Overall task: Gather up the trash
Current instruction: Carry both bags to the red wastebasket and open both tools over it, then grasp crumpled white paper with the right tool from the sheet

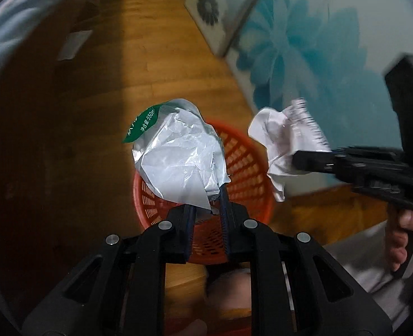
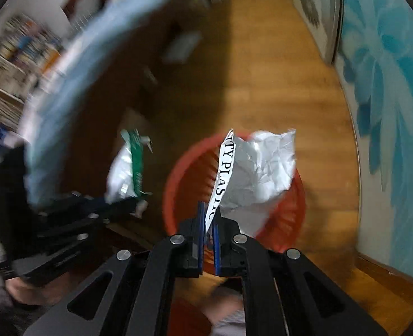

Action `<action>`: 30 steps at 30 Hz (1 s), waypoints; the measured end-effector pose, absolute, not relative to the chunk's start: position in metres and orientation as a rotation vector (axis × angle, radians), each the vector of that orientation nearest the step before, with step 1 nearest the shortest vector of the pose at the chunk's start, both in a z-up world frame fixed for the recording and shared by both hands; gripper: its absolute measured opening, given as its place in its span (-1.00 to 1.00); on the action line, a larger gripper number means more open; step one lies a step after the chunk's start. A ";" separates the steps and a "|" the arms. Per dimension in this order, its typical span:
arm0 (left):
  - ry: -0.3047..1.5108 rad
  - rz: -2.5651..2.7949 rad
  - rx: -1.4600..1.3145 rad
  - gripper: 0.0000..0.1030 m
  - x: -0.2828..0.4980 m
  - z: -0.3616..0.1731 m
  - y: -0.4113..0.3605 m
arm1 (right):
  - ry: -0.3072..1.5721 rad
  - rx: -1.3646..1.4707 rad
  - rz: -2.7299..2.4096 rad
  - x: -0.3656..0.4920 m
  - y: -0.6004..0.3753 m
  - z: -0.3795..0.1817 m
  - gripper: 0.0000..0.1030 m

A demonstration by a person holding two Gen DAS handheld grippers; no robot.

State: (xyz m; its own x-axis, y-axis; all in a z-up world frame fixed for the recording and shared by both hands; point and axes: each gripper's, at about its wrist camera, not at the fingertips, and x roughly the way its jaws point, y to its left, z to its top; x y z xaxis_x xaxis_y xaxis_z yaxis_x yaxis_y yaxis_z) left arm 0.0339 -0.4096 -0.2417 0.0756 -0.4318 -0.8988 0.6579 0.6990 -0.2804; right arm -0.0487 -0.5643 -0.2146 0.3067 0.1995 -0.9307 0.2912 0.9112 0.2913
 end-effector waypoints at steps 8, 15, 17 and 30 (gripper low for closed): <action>1.343 -0.780 0.291 -0.69 0.033 -0.282 -0.434 | 1.452 0.464 -0.102 -0.019 -0.561 -0.306 -0.89; 1.366 -0.786 0.334 -0.68 0.025 -0.294 -0.434 | 1.474 0.504 -0.148 -0.023 -0.569 -0.321 -0.83; 1.369 -0.772 0.338 -0.58 0.031 -0.294 -0.439 | 1.473 0.484 -0.176 -0.023 -0.573 -0.323 -0.67; 1.297 -0.640 0.294 0.51 0.051 -0.231 -0.401 | 1.305 0.355 -0.305 -0.016 -0.574 -0.206 0.32</action>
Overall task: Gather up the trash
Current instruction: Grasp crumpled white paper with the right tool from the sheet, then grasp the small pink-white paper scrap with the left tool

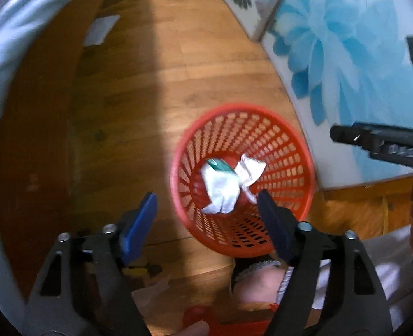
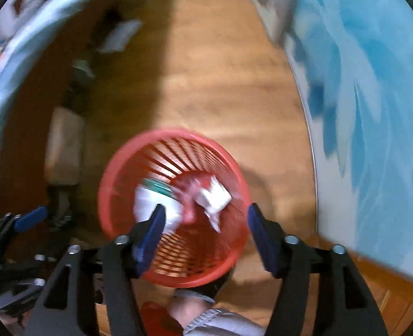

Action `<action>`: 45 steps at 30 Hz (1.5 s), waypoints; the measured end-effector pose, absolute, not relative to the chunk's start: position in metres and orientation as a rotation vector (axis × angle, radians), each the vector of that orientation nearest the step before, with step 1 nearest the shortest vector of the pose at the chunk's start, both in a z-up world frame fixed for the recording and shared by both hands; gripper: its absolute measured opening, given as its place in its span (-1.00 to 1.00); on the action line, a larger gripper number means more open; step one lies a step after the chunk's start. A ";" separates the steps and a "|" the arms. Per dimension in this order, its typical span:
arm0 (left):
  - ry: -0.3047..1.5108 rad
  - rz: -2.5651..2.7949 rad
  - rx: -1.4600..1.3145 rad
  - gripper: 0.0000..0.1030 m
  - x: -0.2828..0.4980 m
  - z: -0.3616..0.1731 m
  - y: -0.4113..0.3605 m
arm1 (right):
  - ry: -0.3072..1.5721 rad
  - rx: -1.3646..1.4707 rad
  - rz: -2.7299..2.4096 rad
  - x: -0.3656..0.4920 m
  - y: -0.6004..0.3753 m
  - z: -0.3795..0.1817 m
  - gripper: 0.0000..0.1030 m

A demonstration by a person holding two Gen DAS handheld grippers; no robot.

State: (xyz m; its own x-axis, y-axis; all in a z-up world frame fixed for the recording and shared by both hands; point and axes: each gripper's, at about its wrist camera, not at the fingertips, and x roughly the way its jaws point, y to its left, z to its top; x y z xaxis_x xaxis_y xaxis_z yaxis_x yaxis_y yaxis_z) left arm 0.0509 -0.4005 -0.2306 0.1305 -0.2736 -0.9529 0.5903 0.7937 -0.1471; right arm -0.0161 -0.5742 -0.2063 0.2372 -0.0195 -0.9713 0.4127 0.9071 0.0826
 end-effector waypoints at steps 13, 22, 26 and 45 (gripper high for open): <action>1.025 -0.446 0.034 0.60 0.073 -0.082 -0.218 | 0.862 0.138 0.048 0.022 -0.414 -0.028 0.39; 0.820 -0.174 -0.143 0.68 0.077 -0.033 -0.053 | 0.703 -0.053 0.343 0.042 -0.263 -0.001 0.41; 0.831 -0.097 -0.203 0.68 0.080 -0.041 -0.006 | 0.740 -0.090 0.409 0.059 -0.215 -0.006 0.49; 0.832 -0.023 -0.240 0.68 0.104 -0.048 0.050 | 1.015 0.038 0.455 0.146 -0.168 -0.105 -0.29</action>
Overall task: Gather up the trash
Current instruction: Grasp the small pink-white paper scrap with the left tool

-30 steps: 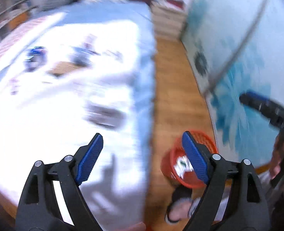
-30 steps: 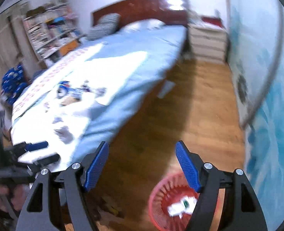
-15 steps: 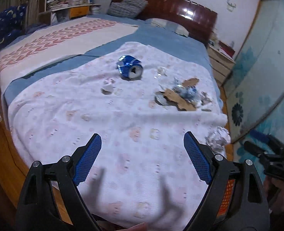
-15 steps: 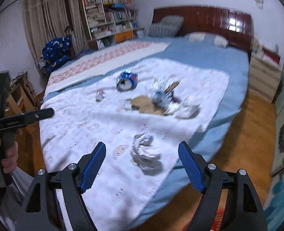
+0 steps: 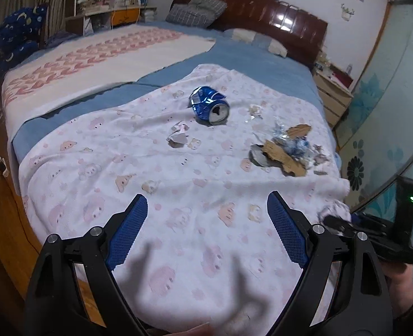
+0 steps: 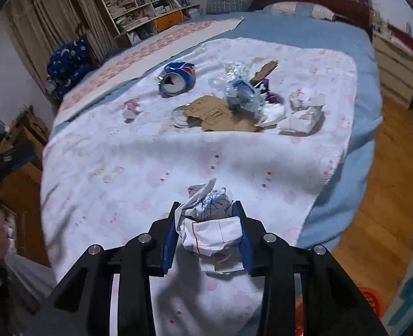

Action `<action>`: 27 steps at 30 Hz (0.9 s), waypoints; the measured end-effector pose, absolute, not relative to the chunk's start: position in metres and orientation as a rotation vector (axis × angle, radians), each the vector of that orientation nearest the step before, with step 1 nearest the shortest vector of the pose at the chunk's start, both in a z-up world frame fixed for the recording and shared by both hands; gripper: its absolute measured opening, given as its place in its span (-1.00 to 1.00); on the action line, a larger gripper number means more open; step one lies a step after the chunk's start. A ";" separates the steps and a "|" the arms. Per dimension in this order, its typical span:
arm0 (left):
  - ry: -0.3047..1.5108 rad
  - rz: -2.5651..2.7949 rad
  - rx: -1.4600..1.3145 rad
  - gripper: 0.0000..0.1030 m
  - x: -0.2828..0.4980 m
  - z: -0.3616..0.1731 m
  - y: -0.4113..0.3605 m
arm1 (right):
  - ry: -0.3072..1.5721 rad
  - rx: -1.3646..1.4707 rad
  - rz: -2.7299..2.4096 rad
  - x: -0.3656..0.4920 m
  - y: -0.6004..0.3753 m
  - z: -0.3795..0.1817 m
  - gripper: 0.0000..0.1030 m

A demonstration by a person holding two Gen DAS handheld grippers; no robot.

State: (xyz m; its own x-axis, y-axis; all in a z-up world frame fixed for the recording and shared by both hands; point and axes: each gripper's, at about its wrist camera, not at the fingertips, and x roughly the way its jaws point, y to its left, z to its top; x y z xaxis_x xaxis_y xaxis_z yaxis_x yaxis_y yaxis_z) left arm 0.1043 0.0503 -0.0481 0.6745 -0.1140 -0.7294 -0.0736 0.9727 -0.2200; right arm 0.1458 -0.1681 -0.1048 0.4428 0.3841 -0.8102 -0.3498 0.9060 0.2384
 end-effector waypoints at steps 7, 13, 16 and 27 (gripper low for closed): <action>0.842 0.022 -0.251 0.68 0.207 -0.067 0.076 | 0.959 0.143 0.575 0.122 -0.166 -0.072 -0.29; 0.958 0.036 -0.250 0.60 0.272 -0.123 0.084 | 0.907 0.108 0.640 0.095 -0.162 -0.036 -0.29; 1.067 0.032 -0.225 -0.62 0.287 -0.151 0.079 | 0.893 0.090 0.650 0.090 -0.164 -0.024 -0.29; 0.943 0.061 -0.288 -0.75 0.260 -0.102 0.082 | 0.898 0.060 0.626 0.087 -0.170 0.004 -0.29</action>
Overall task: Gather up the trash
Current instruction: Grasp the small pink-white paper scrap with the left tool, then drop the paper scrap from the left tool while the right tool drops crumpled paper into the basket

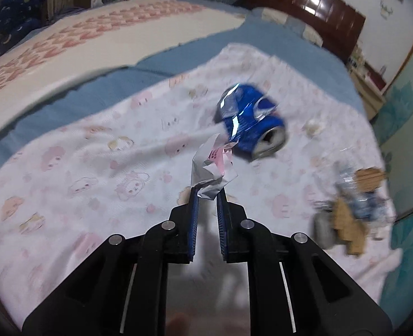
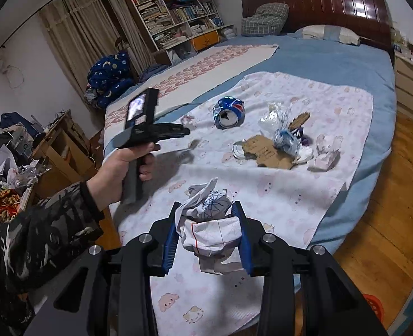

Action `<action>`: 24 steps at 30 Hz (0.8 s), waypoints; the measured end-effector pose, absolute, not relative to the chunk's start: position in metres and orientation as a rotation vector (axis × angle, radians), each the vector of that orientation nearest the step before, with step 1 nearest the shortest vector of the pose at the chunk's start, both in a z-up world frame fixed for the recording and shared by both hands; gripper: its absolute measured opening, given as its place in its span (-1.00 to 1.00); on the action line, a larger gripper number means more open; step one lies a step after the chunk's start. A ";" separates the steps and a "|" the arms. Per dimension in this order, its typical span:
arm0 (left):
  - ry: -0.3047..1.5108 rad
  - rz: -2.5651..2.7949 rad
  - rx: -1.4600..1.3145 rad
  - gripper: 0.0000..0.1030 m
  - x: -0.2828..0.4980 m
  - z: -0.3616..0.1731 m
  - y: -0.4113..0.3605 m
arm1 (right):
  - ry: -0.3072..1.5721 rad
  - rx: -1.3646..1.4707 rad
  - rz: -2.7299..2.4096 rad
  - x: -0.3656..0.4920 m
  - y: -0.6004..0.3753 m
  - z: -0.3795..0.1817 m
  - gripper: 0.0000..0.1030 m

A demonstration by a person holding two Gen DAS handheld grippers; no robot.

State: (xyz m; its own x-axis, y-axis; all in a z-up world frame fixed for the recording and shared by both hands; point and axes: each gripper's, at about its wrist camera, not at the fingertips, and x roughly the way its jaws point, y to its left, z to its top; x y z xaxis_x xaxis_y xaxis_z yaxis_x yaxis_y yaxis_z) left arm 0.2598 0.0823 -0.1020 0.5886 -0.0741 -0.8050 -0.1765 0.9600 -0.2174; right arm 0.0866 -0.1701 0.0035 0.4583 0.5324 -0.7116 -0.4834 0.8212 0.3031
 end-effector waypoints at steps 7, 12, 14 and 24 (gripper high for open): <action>0.776 -0.014 -0.283 -0.75 0.159 0.016 0.053 | 0.752 -0.003 0.645 0.076 -0.170 0.099 -0.29; 0.698 -0.112 -0.242 -0.75 0.086 0.082 0.006 | 0.615 0.001 0.565 0.038 -0.221 0.179 -0.28; 0.674 -0.175 -0.224 -0.75 0.064 0.102 -0.023 | 0.592 0.012 0.491 0.015 -0.256 0.193 -0.28; 0.752 -0.528 -0.110 -0.75 0.005 0.072 -0.210 | 0.724 0.136 0.176 -0.054 -0.417 0.101 -0.28</action>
